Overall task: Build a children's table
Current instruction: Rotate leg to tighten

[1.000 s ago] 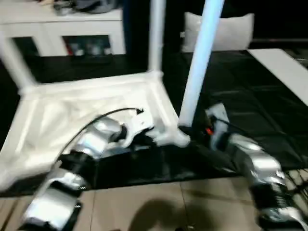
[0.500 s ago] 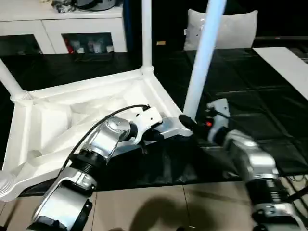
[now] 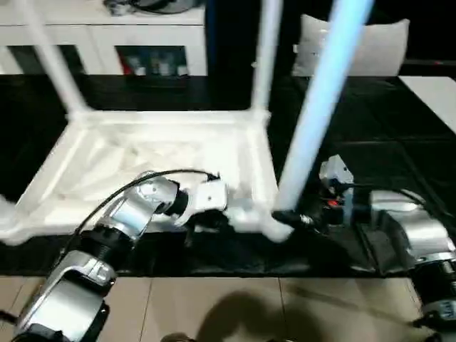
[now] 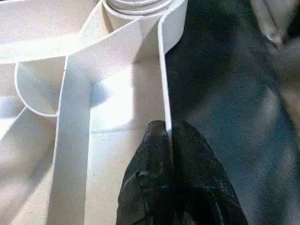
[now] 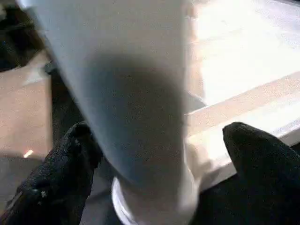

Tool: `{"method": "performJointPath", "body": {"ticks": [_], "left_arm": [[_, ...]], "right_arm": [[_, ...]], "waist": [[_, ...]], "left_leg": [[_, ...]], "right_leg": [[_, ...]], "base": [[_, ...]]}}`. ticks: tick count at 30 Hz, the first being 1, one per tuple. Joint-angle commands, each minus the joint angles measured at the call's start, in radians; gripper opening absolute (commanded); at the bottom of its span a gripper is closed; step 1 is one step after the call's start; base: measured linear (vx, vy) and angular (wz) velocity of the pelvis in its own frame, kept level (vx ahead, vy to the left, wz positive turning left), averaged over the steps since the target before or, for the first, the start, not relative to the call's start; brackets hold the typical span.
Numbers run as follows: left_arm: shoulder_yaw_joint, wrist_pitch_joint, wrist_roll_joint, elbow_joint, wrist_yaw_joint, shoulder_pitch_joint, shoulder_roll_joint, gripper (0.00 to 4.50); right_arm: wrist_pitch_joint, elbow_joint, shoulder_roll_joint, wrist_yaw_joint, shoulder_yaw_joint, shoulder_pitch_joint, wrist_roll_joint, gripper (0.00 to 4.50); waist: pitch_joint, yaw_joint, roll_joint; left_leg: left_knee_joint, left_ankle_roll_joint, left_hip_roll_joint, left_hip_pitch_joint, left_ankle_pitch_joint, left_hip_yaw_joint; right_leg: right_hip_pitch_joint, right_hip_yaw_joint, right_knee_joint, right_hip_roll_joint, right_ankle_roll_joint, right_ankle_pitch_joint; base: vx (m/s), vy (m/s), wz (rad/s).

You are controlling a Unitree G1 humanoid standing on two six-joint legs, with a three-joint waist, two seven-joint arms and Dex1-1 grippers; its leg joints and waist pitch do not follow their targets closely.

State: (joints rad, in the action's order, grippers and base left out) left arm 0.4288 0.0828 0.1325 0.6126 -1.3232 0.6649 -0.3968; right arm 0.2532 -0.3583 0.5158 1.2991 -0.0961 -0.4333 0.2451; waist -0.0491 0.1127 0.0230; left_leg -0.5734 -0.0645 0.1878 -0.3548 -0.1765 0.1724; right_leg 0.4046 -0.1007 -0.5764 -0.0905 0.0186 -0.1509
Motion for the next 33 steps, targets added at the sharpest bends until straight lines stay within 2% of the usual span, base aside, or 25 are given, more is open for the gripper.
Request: {"method": "performJointPath", "body": {"ticks": [1, 4, 5, 7, 10, 11, 13, 15, 17, 21, 22, 25, 27, 28, 30, 31, 32, 33], "left_arm": [[0.066, 0.044, 0.033, -0.004, -0.078, -0.018, -0.020, 0.00], [0.075, 0.070, 0.018, -0.021, -0.126, -0.022, -0.030, 0.00], [0.080, 0.082, 0.011, -0.031, -0.150, -0.025, -0.035, 0.00], [0.085, 0.092, 0.004, -0.040, -0.173, -0.026, -0.040, 0.00], [0.095, 0.118, 0.006, -0.035, -0.183, -0.018, -0.042, 0.00], [0.096, 0.126, 0.007, -0.032, -0.187, -0.015, -0.042, 0.00], [0.095, 0.132, 0.009, -0.026, -0.191, -0.011, -0.039, 0.00], [0.095, 0.134, 0.011, -0.021, -0.190, -0.009, -0.037, 0.00], [0.094, 0.135, 0.019, -0.011, -0.178, -0.003, -0.032, 0.00], [0.093, 0.114, 0.012, -0.010, -0.182, -0.005, -0.031, 0.00], [0.092, 0.106, 0.008, -0.013, -0.187, -0.008, -0.032, 0.00], [0.086, 0.082, -0.002, -0.016, -0.188, -0.013, -0.031, 0.00], [0.082, 0.064, -0.008, -0.020, -0.187, -0.016, -0.029, 0.00], [0.064, -0.002, -0.028, -0.031, -0.172, -0.023, -0.012, 0.00], [0.052, -0.050, -0.037, -0.035, -0.153, -0.023, 0.001, 0.00], [0.038, -0.116, -0.029, -0.031, -0.103, -0.015, 0.022, 0.00], [0.037, -0.124, -0.028, -0.030, -0.097, -0.015, 0.024, 0.00], [0.020, -0.168, -0.028, -0.017, -0.047, -0.004, 0.050, 0.00]], "right_arm": [[-0.015, 0.004, 0.016, 0.078, -0.021, -0.010, 0.024, 4.44], [-0.018, 0.002, 0.023, 0.128, -0.038, -0.010, 0.030, 4.15], [-0.016, 0.000, 0.024, 0.148, -0.046, -0.010, 0.032, 4.00], [-0.007, -0.001, 0.026, 0.178, -0.058, -0.009, 0.038, 3.89], [-0.011, -0.003, 0.020, 0.200, -0.068, -0.006, 0.048, 3.85], [-0.008, -0.004, 0.015, 0.214, -0.072, -0.006, 0.052, 3.56], [0.002, 0.000, 0.009, 0.230, -0.081, -0.002, 0.057, 3.48], [0.007, 0.004, 0.007, 0.234, -0.088, 0.003, 0.059, 3.38], [0.015, 0.005, 0.004, 0.244, -0.099, 0.014, 0.061, 3.06], [0.038, 0.016, 0.003, 0.253, -0.105, 0.026, 0.073, 2.93], [0.053, 0.026, 0.001, 0.246, -0.104, 0.031, 0.079, 2.64], [0.078, 0.046, -0.008, 0.230, -0.096, 0.042, 0.093, 2.55], [0.097, 0.054, -0.018, 0.214, -0.088, 0.046, 0.101, 2.36], [0.135, 0.060, -0.060, 0.119, -0.066, 0.042, 0.101, 2.31], [0.144, 0.049, -0.093, 0.035, -0.053, 0.033, 0.084, 2.29], [0.133, 0.022, -0.134, -0.080, -0.036, 0.015, 0.056, 2.26], [0.132, 0.019, -0.139, -0.093, -0.034, 0.013, 0.053, 2.24], [0.133, -0.019, -0.180, -0.230, -0.019, -0.014, 0.010, 2.23]], "waist": [[0.064, 0.001, -0.008], [0.065, 0.003, -0.010], [0.065, 0.003, -0.015], [0.065, 0.006, -0.011], [0.065, 0.008, -0.013], [0.065, 0.010, -0.010], [0.066, 0.012, -0.012], [0.067, 0.013, -0.011], [0.067, 0.015, -0.012], [0.068, 0.023, -0.010], [0.068, 0.024, -0.011], [0.068, 0.026, -0.012], [0.067, 0.024, -0.013], [0.066, 0.024, -0.011], [0.062, 0.021, -0.011], [0.059, 0.014, -0.012], [0.053, 0.002, -0.012], [0.053, -0.003, -0.014]], "left_leg": [[0.060, 0.069, 0.044, 0.004, -0.257, -0.005], [0.061, 0.065, 0.045, 0.005, -0.250, -0.006], [0.061, 0.064, 0.045, 0.004, -0.246, -0.005], [0.061, 0.065, 0.046, 0.005, -0.245, -0.006], [0.061, 0.062, 0.046, 0.006, -0.249, -0.006], [0.062, 0.058, 0.047, 0.006, -0.251, -0.007], [0.061, 0.057, 0.045, 0.007, -0.250, -0.006], [0.060, 0.058, 0.046, 0.005, -0.240, -0.006], [0.060, 0.057, 0.046, 0.005, -0.231, -0.006], [0.059, 0.058, 0.046, 0.007, -0.229, -0.006], [0.059, 0.056, 0.046, 0.007, -0.231, -0.005], [0.060, 0.055, 0.046, 0.006, -0.224, -0.006], [0.060, 0.050, 0.045, 0.006, -0.232, -0.005], [0.060, 0.047, 0.043, 0.006, -0.236, -0.005], [0.063, 0.036, 0.042, 0.006, -0.252, -0.007], [0.065, 0.026, 0.039, 0.007, -0.272, -0.008], [0.064, 0.011, 0.034, 0.012, -0.301, -0.011], [0.061, 0.008, 0.030, 0.015, -0.313, -0.012]], "right_leg": [[-0.058, 0.048, 0.069, -0.063, 0.190, -0.333], [-0.058, 0.048, 0.068, -0.065, 0.188, -0.344], [-0.057, 0.049, 0.069, -0.064, 0.188, -0.346], [-0.056, 0.049, 0.067, -0.065, 0.191, -0.350], [-0.055, 0.049, 0.067, -0.064, 0.189, -0.353], [-0.055, 0.049, 0.067, -0.065, 0.185, -0.361], [-0.056, 0.049, 0.068, -0.066, 0.182, -0.365], [-0.056, 0.049, 0.066, -0.064, 0.184, -0.350], [-0.056, 0.049, 0.065, -0.064, 0.186, -0.339], [-0.056, 0.049, 0.065, -0.064, 0.188, -0.331], [-0.056, 0.049, 0.065, -0.064, 0.186, -0.334], [-0.056, 0.050, 0.066, -0.065, 0.179, -0.339], [-0.056, 0.049, 0.066, -0.064, 0.174, -0.358], [-0.056, 0.049, 0.069, -0.064, 0.167, -0.376], [-0.054, 0.047, 0.074, -0.066, 0.156, -0.422], [-0.053, 0.043, 0.081, -0.065, 0.130, -0.487], [-0.047, 0.037, 0.093, -0.067, 0.099, -0.575], [-0.047, 0.033, 0.099, -0.069, 0.083, -0.617]], "base": [[0.000, 0.000, 0.00], [0.000, 0.000, 0.00], [0.000, 0.000, 0.00], [0.000, 0.000, 0.00], [0.000, 0.000, 0.00], [0.000, 0.000, 0.00], [0.000, 0.000, 0.00], [0.000, 0.000, 0.00], [0.000, 0.000, 0.00], [0.000, 0.000, 0.00], [0.000, 0.000, 0.00], [0.000, 0.000, 0.00], [0.000, 0.000, 0.00], [0.000, 0.000, 0.00], [0.000, 0.000, 0.00], [0.000, 0.000, 0.00], [0.000, 0.000, 0.00], [0.000, 0.000, 0.00]]}}
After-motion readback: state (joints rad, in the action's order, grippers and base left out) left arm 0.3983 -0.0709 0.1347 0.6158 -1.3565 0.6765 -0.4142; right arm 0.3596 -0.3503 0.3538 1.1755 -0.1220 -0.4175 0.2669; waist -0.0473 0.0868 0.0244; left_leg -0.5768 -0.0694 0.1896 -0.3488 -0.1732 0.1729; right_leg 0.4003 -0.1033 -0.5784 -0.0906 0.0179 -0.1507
